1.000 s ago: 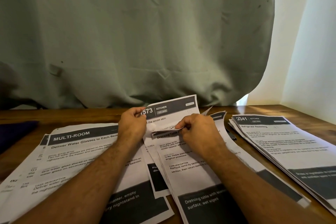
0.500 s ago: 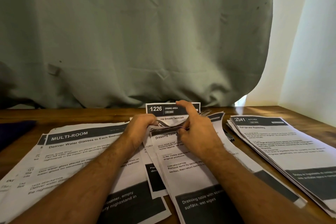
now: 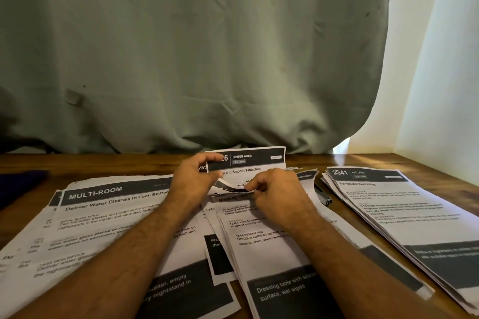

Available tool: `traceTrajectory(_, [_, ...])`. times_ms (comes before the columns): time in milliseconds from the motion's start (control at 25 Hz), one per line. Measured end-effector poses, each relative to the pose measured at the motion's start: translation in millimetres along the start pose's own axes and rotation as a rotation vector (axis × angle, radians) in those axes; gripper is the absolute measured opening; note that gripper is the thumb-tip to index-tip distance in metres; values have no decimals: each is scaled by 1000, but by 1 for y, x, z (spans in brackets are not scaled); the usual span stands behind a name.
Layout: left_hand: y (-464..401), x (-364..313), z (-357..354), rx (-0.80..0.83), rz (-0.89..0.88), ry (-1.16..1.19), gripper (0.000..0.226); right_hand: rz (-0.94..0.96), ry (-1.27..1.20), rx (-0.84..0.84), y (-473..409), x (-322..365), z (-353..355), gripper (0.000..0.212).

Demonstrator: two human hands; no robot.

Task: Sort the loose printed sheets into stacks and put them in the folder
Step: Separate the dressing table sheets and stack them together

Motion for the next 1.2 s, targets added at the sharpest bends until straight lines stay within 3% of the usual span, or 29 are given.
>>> traceTrajectory(120, [-1, 0, 2, -32, 43, 98, 39, -13, -8, 30, 2, 0, -1, 21])
traceTrajectory(240, [0, -2, 0, -33, 47, 137, 58, -10, -24, 21, 3, 3, 2, 26])
traceTrajectory(400, [12, -10, -10, 120, -23, 30, 34, 39, -127, -59, 2, 8, 12, 62])
traceTrajectory(440, [14, -11, -12, 146, -38, 12, 36, 38, -128, -43, 2, 7, 11, 62])
traceTrajectory(560, [12, -7, -10, 168, 4, 45, 32, 17, -48, 7, -1, 3, 5, 30])
traceTrajectory(600, [6, -2, -4, 122, -1, -33, 26, 8, -32, 22, -1, 1, 2, 25])
traceTrajectory(680, [-9, 5, 7, 60, -150, -558, 18, -12, -26, 50, -2, -3, -3, 25])
traceTrajectory(720, [-15, 12, 9, 70, -195, -829, 33, -17, -22, 60, -2, -4, -4, 26])
traceTrajectory(800, [-21, 21, 14, 65, -163, -1025, 65, -22, -12, 63, -3, -5, -5, 27])
traceTrajectory(880, [-24, 24, 14, 55, -136, -1012, 75, -14, 4, 64, -4, -6, -6, 26])
traceTrajectory(1040, [-22, 19, 11, 10, -111, -823, 73, -3, 11, 73, -4, -6, -7, 27])
traceTrajectory(1120, [-18, 4, 15, -71, -121, -596, 74, -6, 4, 84, -4, -5, -7, 28])
traceTrajectory(1200, [-14, -1, 15, -67, -71, -274, 56, -8, -4, 88, -3, -3, -6, 29])
Point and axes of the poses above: each hand's wrist, its own y-axis away from the middle knuckle, its own z-axis out of the back of the hand, x = y × z, the point moved 9 cm from there along -y, towards the middle knuckle, and after that the axes turned 13 degrees about -x, right-handed, at the moved point
